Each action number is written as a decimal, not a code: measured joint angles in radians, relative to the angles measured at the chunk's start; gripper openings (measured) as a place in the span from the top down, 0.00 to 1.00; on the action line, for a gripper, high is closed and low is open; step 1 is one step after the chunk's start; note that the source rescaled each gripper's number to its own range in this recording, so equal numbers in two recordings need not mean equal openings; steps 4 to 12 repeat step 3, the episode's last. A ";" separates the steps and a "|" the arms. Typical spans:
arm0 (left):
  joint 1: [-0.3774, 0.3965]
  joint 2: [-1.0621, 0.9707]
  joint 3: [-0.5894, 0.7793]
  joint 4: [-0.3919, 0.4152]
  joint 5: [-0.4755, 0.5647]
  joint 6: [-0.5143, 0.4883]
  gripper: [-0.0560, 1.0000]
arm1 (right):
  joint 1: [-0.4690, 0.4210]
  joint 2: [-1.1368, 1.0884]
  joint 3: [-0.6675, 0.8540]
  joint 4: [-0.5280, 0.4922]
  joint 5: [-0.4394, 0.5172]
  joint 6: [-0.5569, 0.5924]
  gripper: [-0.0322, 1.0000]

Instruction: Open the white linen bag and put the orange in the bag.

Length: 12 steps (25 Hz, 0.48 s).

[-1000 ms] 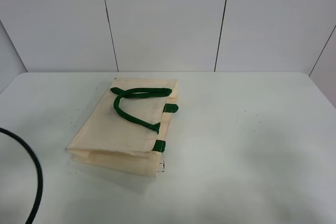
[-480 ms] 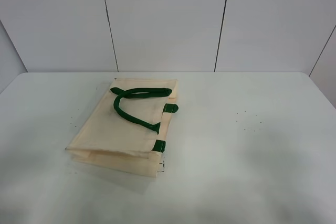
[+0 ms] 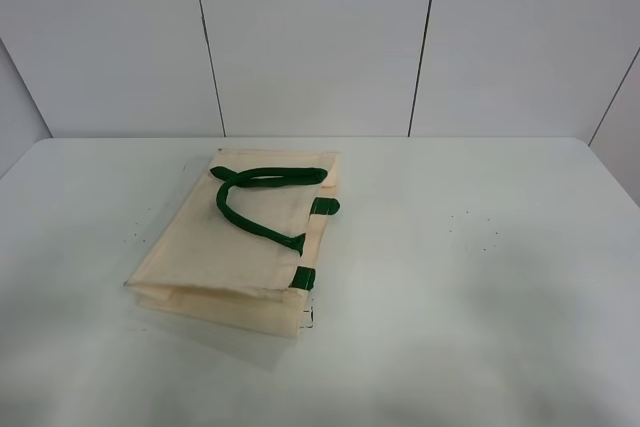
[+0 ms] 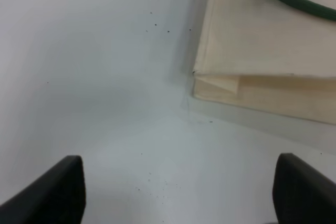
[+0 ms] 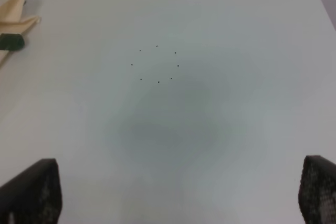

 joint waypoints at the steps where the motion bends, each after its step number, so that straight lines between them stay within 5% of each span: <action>1: 0.000 0.000 0.000 0.000 0.000 0.000 0.04 | 0.000 0.000 0.000 0.000 0.000 0.000 0.00; 12: 0.000 0.000 0.000 -0.001 0.000 0.000 0.04 | 0.000 0.000 0.000 0.000 0.000 0.000 0.00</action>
